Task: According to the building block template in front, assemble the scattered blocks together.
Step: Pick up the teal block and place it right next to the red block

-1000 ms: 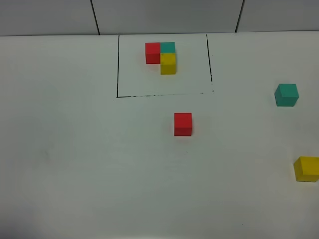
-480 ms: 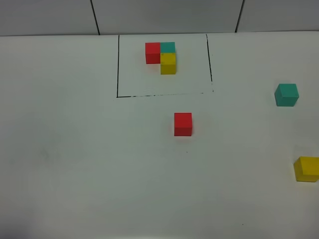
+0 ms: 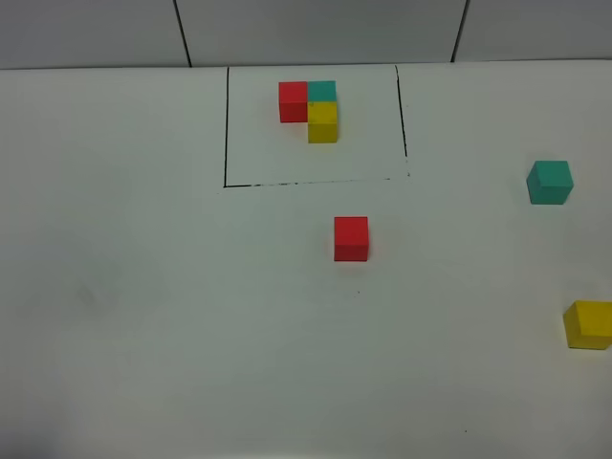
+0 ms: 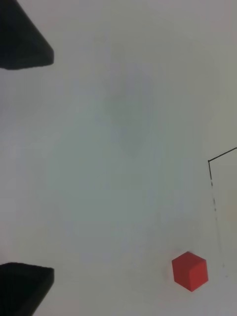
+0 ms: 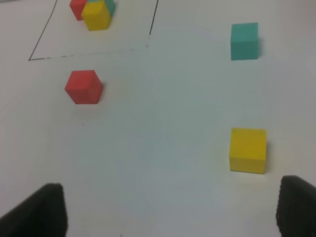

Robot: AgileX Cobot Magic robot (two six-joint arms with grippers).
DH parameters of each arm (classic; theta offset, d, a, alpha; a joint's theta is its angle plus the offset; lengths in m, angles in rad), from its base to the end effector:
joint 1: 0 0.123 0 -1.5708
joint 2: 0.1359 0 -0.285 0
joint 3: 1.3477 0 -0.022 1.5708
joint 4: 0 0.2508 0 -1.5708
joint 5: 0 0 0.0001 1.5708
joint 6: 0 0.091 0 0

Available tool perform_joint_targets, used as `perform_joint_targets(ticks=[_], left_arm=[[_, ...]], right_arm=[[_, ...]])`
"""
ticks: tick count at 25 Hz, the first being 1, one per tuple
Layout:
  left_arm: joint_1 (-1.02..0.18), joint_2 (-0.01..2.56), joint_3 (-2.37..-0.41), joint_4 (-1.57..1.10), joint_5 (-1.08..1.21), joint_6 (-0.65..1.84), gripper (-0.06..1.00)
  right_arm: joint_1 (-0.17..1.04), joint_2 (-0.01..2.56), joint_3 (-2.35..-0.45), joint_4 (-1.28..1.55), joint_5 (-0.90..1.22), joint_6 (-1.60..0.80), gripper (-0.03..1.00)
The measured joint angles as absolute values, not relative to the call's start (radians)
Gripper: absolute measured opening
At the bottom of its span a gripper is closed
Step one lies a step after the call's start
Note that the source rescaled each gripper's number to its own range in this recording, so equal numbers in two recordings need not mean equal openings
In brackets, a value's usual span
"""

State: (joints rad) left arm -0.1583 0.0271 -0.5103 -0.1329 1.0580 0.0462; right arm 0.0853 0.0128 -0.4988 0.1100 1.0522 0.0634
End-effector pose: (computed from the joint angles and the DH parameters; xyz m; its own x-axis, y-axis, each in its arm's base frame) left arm -0.0037 -0.0101 0.2811 -0.4642 0.0547 -0.8840 0.2486 0.9660 -0.0708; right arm -0.0033 0.0084 0.2781 -0.4737 0.0772 -0.8773 -0.1142 0.9824 0.1481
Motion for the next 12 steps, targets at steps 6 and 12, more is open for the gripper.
perform_joint_targets(ticks=[6,12], left_arm=[[-0.158,-0.004,-0.506,-0.133,1.068,0.046,0.70],[-0.158,-0.004,-0.504,-0.133,1.068,0.046,0.70]], right_arm=[[0.085,0.013,-0.499,0.110,1.052,0.063,0.76],[0.085,0.013,-0.499,0.110,1.052,0.063,0.76]])
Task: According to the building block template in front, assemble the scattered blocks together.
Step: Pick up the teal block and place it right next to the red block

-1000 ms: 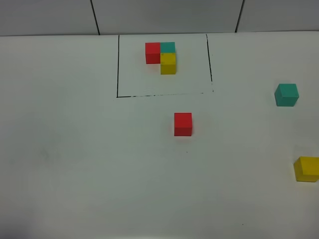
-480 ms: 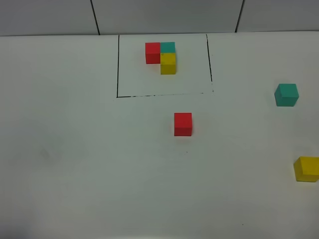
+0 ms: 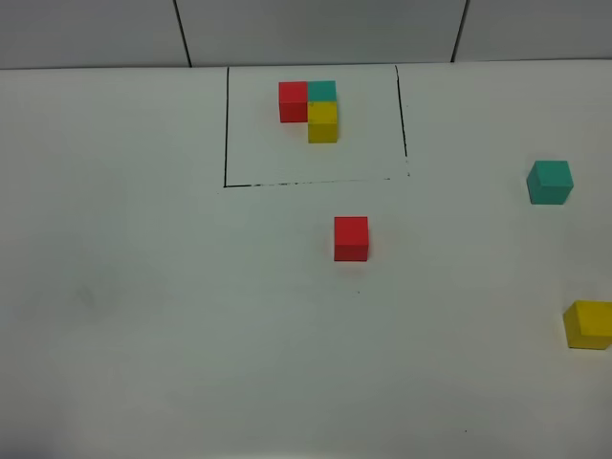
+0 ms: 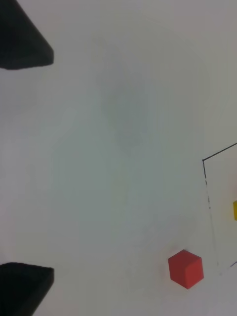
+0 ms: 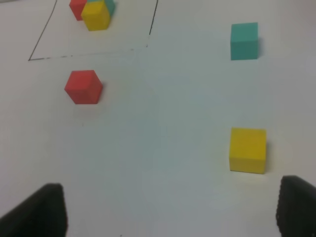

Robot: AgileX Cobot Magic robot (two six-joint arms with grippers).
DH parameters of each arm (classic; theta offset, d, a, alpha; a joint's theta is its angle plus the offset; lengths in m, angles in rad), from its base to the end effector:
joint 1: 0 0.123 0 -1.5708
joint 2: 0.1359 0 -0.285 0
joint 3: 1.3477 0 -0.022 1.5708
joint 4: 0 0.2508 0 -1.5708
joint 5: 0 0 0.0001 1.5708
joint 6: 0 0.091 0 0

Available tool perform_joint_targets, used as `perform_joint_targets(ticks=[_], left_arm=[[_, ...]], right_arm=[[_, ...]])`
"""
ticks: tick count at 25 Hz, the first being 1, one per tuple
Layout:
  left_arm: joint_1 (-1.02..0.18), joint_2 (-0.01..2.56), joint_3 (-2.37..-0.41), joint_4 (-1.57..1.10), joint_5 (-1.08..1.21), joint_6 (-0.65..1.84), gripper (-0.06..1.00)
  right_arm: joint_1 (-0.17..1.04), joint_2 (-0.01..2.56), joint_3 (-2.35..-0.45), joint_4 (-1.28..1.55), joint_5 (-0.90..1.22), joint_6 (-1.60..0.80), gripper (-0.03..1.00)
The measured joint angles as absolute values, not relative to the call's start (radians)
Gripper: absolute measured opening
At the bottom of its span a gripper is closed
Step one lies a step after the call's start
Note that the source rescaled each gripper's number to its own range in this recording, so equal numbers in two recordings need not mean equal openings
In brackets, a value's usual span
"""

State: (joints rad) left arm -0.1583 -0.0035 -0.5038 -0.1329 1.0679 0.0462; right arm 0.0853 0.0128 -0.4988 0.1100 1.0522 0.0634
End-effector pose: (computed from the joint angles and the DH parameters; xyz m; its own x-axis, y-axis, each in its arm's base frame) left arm -0.0081 -0.0094 0.2783 -0.4515 0.0538 -0.8906 0.2507 0.9656 -0.0687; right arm -0.0033 0.0084 0.2781 -0.4737 0.0772 -0.8773 -0.1142 0.9824 0.1481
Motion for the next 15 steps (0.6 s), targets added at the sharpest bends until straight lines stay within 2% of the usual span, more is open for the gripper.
perform_joint_targets(ticks=[10,15], left_arm=[[-0.154,-0.004,-0.504,-0.147,1.069,0.046,0.70],[-0.085,-0.004,-0.503,-0.152,1.069,0.046,0.70]], right_arm=[[0.085,0.013,-0.499,0.110,1.051,0.063,0.76],[0.085,0.013,-0.499,0.110,1.051,0.063,0.76]])
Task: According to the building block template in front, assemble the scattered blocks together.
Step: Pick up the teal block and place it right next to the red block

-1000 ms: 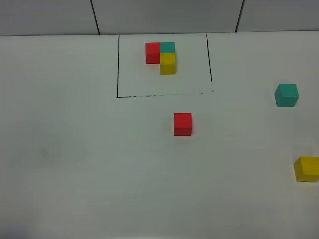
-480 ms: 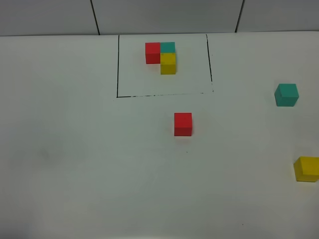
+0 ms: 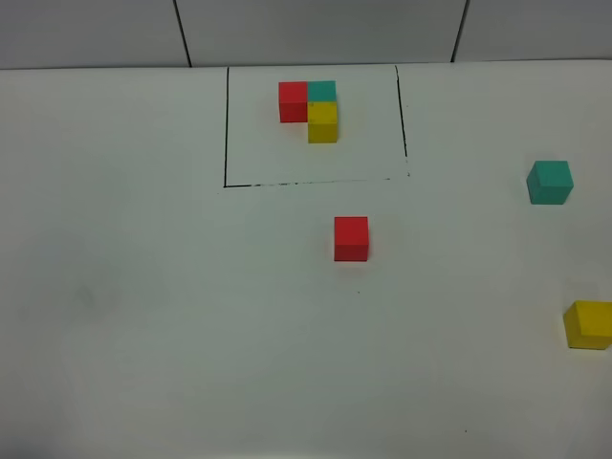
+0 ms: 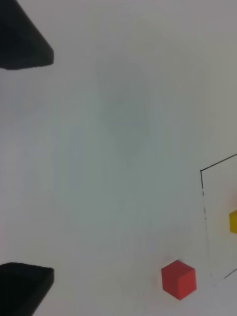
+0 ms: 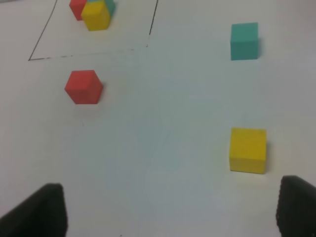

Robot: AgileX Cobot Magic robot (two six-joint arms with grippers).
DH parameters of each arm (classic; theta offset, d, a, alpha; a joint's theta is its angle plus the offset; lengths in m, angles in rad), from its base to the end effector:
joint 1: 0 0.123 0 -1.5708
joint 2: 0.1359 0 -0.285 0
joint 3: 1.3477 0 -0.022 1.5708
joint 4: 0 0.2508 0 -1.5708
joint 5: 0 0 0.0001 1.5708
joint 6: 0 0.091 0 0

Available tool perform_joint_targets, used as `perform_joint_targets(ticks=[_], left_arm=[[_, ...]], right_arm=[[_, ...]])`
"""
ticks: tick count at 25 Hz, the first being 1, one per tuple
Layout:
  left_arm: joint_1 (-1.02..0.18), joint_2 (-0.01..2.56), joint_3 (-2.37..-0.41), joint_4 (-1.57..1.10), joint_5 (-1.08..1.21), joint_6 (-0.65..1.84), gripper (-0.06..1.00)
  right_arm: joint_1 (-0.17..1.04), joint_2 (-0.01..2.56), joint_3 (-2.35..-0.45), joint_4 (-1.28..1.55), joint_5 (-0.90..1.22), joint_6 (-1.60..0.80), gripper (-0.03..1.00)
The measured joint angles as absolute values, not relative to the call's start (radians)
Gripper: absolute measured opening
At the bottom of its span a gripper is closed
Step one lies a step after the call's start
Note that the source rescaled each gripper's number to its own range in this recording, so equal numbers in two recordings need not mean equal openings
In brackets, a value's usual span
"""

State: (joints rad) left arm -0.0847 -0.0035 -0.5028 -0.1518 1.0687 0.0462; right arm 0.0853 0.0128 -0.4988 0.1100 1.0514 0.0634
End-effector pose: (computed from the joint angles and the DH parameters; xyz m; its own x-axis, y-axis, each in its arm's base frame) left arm -0.0075 -0.0115 0.2782 -0.4569 0.0116 -0.8895 0.1892 0.9783 -0.0844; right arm -0.0033 0.0084 0.2782 -0.4730 0.0773 -0.8777 -0.1143 0.9823 0.1481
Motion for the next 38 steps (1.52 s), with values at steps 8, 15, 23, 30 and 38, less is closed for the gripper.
perform_joint_targets(ticks=[8,15,23,30,38], left_arm=[[-0.029,-0.004,-0.503,-0.152,1.069,0.045,0.70],[-0.029,-0.004,-0.503,-0.152,1.069,0.045,0.70],[-0.029,-0.004,-0.503,-0.152,1.069,0.045,0.70],[-0.029,-0.004,-0.503,-0.152,1.069,0.045,0.70],[-0.029,-0.006,-0.502,-0.152,1.069,0.045,0.70]], right_arm=[[0.085,0.013,-0.499,0.110,1.051,0.064,0.76],[0.085,0.013,-0.499,0.110,1.051,0.064,0.76],[0.085,0.013,-0.499,0.110,1.051,0.064,0.76],[0.085,0.013,-0.499,0.111,1.051,0.064,0.76],[0.085,0.167,-0.499,0.140,1.054,0.000,0.80]])
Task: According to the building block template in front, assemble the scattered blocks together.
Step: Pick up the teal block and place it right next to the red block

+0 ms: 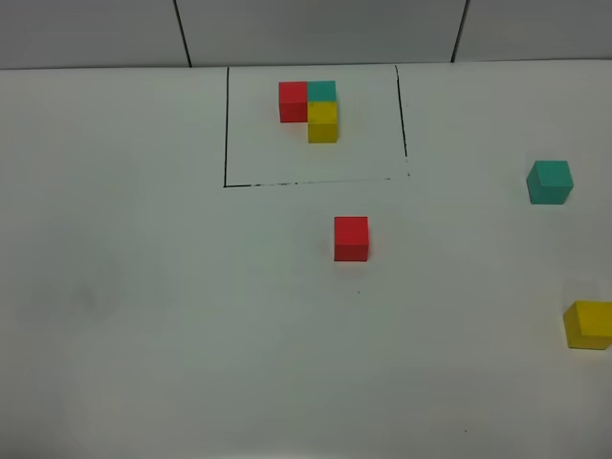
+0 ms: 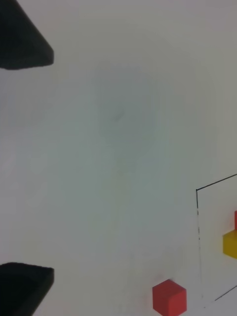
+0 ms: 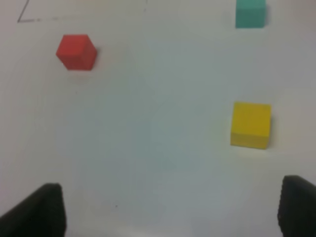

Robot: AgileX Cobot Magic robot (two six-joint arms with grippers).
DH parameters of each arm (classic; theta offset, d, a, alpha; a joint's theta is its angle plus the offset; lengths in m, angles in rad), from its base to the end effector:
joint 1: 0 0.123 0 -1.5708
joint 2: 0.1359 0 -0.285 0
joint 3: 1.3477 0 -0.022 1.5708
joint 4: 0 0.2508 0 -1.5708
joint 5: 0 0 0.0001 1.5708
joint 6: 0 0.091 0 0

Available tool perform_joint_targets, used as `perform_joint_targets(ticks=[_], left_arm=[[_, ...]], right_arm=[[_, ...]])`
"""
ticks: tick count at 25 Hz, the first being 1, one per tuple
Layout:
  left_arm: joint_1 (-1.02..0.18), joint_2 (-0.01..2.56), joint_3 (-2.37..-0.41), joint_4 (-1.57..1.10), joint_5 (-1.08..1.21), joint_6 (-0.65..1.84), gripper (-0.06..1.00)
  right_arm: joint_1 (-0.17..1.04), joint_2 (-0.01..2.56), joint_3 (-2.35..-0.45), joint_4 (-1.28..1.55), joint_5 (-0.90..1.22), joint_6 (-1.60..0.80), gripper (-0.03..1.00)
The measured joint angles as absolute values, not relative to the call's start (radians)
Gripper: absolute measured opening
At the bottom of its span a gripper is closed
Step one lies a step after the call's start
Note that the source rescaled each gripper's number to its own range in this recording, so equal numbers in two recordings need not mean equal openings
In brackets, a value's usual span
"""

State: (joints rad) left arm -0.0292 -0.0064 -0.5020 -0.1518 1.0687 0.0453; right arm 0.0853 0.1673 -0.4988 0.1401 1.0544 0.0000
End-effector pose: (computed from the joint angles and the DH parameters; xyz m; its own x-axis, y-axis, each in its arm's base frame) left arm -0.0072 -0.0119 0.2779 -0.4551 -0.0147 -0.8903 0.1344 0.9873 -0.0850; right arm 0.0200 0.0128 0.2768 -0.5994 0.0179 -0.8002 -0.1409 0.9818 0.1276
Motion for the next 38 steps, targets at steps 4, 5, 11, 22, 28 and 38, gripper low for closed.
perform_joint_targets(ticks=[4,5,11,22,28,38], left_arm=[[-0.029,-0.006,-0.502,-0.152,1.069,0.045,0.70],[-0.029,-0.006,-0.502,-0.152,1.069,0.045,0.70],[-0.029,-0.004,-0.502,-0.152,1.069,0.045,0.70],[-0.029,-0.004,-0.502,-0.152,1.069,0.045,0.70],[-0.029,-0.004,-0.502,-0.152,1.069,0.045,0.70],[-0.029,-0.004,-0.502,-0.152,1.069,0.045,0.70]], right_arm=[[0.085,0.366,-0.517,0.188,1.028,-0.086,0.81],[0.085,0.426,-0.529,0.191,1.014,-0.097,0.81],[0.085,0.777,-0.636,0.136,0.900,-0.089,0.82],[0.011,1.278,-0.810,0.057,0.636,-0.052,0.82],[-0.044,1.534,-1.005,0.057,0.654,-0.052,0.81],[-0.044,1.816,-1.339,0.046,0.789,-0.052,0.81]])
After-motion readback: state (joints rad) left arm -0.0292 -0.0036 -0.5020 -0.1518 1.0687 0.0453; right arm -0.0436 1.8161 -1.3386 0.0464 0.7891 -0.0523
